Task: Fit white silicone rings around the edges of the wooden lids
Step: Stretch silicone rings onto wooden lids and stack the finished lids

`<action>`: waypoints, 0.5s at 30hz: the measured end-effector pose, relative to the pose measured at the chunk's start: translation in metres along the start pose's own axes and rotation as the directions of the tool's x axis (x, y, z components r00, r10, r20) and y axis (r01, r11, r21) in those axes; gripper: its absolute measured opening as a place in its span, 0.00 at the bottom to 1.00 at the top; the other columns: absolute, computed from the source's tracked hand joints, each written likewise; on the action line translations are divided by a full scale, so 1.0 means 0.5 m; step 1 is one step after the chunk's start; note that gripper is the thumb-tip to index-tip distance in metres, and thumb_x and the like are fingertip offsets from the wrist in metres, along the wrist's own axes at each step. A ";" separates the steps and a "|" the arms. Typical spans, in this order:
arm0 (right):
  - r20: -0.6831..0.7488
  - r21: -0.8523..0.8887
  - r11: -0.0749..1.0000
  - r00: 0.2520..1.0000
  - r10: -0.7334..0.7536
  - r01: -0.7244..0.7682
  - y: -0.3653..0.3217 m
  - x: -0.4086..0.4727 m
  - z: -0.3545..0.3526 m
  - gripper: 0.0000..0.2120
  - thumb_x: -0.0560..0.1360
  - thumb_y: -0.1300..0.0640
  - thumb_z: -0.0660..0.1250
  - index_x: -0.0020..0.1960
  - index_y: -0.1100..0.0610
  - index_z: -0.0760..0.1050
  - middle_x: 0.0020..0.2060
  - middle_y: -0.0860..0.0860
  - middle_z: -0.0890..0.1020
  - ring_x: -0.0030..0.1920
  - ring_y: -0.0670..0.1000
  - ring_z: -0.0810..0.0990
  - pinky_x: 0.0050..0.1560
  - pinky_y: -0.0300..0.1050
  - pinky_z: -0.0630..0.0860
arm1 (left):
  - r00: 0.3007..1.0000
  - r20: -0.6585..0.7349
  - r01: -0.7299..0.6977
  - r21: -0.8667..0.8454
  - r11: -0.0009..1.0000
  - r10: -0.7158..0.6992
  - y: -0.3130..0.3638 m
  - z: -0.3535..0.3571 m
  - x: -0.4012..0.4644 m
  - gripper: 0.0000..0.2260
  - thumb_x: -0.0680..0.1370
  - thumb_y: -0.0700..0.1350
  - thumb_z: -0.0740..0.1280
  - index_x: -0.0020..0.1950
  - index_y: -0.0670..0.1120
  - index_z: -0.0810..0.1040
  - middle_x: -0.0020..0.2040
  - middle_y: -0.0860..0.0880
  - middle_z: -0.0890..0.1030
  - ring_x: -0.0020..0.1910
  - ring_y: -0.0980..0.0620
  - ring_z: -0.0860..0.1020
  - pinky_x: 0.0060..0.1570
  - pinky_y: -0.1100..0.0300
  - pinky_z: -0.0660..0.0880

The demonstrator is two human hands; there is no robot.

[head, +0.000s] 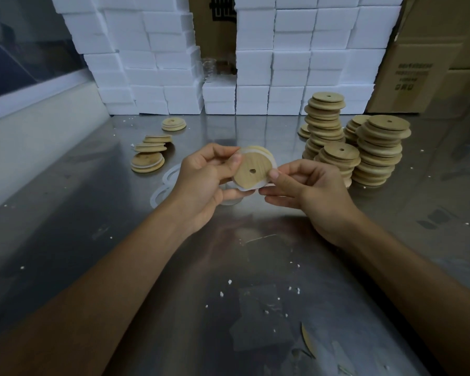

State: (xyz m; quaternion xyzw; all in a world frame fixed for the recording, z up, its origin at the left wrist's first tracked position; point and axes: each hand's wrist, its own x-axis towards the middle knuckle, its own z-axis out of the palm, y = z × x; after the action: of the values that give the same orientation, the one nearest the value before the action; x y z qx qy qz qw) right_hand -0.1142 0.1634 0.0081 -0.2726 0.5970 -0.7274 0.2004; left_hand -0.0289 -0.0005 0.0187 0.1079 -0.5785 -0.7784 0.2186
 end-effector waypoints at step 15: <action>0.010 -0.018 0.999 1.000 -0.026 0.027 -0.002 0.001 -0.008 0.06 0.72 0.63 0.73 0.45 0.65 0.79 0.41 0.61 0.86 0.43 0.58 0.87 0.41 0.48 0.84 | 0.992 0.010 0.130 -0.108 0.986 -0.129 0.001 0.005 -0.003 0.03 0.79 0.35 0.63 0.52 0.38 0.74 0.62 0.34 0.77 0.58 0.36 0.80 0.44 0.38 0.81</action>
State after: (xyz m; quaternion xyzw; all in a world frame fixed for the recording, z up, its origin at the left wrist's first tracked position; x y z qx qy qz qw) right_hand -0.1171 0.1662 0.0087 -0.2858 0.5989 -0.7232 0.1912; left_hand -0.0283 0.0022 0.0198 0.1322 -0.5274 -0.8214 0.1724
